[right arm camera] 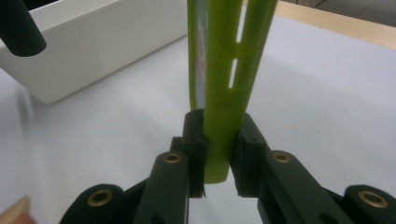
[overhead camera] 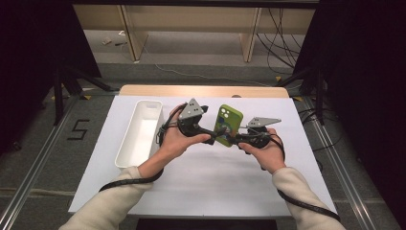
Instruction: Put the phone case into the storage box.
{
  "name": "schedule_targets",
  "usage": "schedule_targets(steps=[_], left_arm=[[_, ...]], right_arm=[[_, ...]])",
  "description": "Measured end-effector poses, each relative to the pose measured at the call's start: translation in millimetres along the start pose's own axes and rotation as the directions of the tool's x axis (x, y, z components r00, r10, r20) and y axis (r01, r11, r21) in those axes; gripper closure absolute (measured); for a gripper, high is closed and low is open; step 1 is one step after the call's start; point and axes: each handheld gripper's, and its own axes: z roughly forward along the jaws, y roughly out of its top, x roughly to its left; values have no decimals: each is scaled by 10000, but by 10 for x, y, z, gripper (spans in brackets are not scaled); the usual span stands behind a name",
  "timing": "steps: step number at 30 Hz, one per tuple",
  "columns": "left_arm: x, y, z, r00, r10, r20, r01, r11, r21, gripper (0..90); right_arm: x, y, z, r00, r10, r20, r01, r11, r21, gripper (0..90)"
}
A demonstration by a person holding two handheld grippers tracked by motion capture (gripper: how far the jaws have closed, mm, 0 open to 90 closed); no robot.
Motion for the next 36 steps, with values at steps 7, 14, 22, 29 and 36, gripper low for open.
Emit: schedule_targets(steps=[7,14,22,29,36], left_arm=[[-17,-4,-68,9996,-48,-282,47,10000,-45,0],[-29,-10,-105,9990,-36,-449,33,10000,-69,0],[-14,-26,-141,9984,29,-563,-32,10000,-52,0],[-25,-30,-177,9981,178,-593,-185,9998,-119,0],[-55,-40,-198,9976,46,-688,-55,9999,-131,0]], right_arm=[[39,15,8,9997,-51,223,48,9999,130,782],[98,35,42,9993,-82,372,75,9998,182,782],[126,46,57,9986,56,530,-65,9998,181,782],[151,47,60,9982,151,584,-162,9997,183,782],[204,52,78,9981,184,583,-199,9995,256,782]])
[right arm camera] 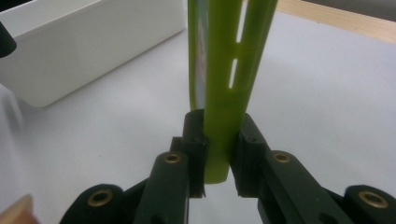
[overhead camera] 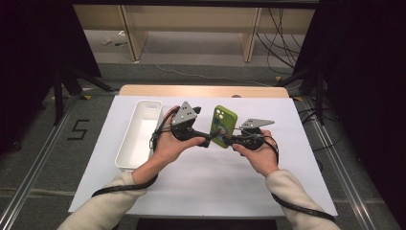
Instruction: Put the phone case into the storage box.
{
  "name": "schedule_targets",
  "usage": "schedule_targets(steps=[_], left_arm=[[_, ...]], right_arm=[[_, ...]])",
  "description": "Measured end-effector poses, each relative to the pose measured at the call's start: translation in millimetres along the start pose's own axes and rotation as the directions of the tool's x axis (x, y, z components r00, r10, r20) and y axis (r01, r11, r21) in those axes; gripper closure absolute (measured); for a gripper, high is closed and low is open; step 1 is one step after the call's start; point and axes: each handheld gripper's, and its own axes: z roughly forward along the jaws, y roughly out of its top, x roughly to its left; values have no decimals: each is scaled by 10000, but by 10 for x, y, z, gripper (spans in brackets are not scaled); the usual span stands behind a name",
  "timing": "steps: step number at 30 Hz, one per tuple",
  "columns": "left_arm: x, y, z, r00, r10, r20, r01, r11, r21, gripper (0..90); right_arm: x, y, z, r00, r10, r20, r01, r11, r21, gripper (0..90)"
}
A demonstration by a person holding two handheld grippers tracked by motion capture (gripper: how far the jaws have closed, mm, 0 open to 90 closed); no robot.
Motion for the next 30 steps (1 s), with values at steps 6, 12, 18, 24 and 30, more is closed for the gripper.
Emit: schedule_targets(steps=[6,12,18,24,30], left_arm=[[-29,3,15,9998,-34,-206,34,10000,0,0],[-73,21,76,9997,38,-247,-39,10000,-47,2],[-91,32,121,9990,42,-449,-45,10000,-59,1],[-120,39,187,9985,117,-536,-119,9999,-33,1],[-144,48,255,9976,180,-668,-182,9998,-16,4]], right_arm=[[30,-3,25,10000,43,8,-43,10000,78,782],[30,-3,32,9998,158,93,-159,9998,95,782],[35,-1,38,9998,174,124,-174,9998,71,782],[36,-4,41,9996,250,142,-250,9997,47,782],[42,0,44,9996,237,155,-237,9997,-7,782]])
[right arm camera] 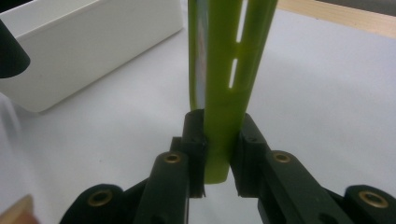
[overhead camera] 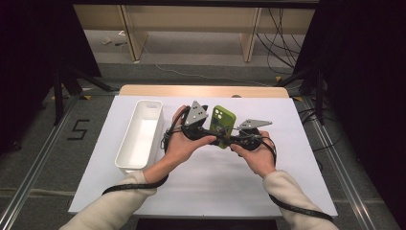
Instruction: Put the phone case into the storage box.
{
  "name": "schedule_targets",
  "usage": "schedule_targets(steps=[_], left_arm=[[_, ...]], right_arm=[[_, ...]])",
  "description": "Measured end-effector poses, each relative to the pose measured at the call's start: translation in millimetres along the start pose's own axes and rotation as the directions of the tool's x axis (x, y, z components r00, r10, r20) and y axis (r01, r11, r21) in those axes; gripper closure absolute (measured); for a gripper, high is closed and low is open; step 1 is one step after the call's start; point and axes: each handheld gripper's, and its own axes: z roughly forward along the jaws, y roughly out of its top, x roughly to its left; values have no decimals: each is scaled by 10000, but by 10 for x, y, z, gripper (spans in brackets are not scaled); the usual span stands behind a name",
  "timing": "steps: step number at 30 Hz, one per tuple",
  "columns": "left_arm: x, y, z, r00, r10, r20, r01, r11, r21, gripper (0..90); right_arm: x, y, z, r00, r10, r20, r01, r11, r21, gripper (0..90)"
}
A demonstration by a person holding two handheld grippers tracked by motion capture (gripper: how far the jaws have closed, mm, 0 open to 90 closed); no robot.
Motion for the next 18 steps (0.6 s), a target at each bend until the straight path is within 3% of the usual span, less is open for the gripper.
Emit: schedule_targets(steps=[8,18], left_arm=[[-26,8,82,9999,87,-93,-87,10000,22,16],[-31,20,134,9998,-108,-156,107,9999,-84,35]], right_arm=[[4,1,1,10000,22,40,-22,10000,-10,782],[19,-2,16,10000,-15,46,15,10000,47,781]])
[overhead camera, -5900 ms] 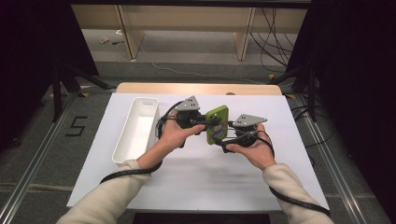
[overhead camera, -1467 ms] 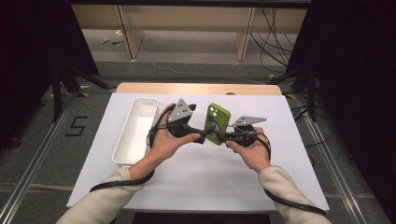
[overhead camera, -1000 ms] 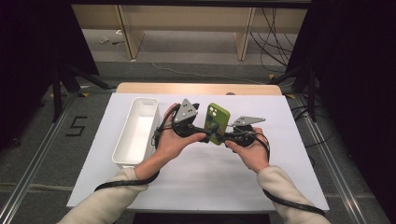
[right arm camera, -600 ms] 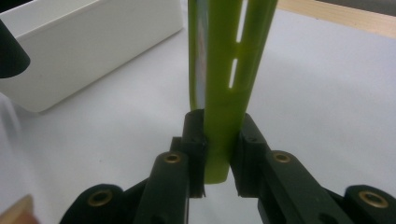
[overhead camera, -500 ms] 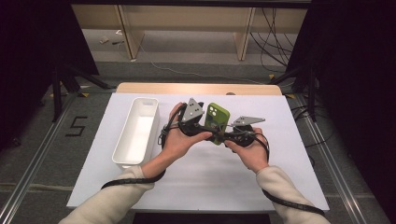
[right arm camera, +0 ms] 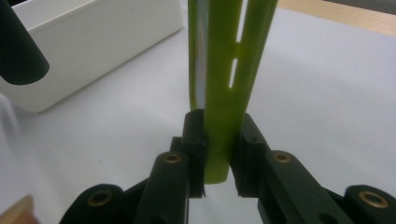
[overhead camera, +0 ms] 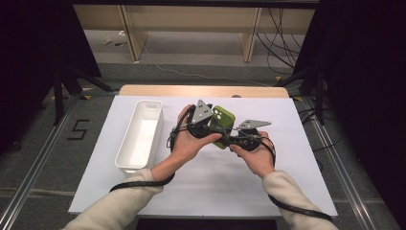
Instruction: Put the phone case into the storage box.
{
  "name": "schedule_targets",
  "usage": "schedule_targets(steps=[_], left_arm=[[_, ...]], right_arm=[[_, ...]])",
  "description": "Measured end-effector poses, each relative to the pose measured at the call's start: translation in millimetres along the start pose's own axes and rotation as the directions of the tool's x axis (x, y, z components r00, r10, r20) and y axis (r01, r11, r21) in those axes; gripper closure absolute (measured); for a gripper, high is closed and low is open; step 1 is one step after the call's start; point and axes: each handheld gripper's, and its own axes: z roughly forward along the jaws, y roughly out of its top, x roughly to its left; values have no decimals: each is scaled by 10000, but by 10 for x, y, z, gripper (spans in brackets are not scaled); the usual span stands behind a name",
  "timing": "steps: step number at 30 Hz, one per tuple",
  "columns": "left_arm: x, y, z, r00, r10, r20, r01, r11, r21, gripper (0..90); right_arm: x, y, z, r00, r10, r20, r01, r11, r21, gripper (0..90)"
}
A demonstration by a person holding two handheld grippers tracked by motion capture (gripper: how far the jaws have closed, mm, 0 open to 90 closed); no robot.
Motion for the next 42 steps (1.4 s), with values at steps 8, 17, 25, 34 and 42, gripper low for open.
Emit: schedule_targets(steps=[8,17,25,34,42], left_arm=[[-12,-6,18,10000,-32,-47,31,10000,-10,62],[-25,-2,34,9999,-103,-97,103,9999,-61,82],[-36,-13,58,9998,-138,-138,137,9999,-77,98],[-51,-10,56,9997,-188,-166,185,9997,-178,141],[-47,-13,56,9995,-283,-167,279,9994,-188,152]], right_arm=[[9,0,6,10000,-13,44,13,10000,12,782],[16,0,6,9999,-38,96,37,10000,50,782],[21,-1,13,9999,-86,94,86,10000,41,781],[19,-1,12,9998,-77,169,77,10000,8,781],[16,-4,17,9998,-48,195,48,10000,-5,780]])
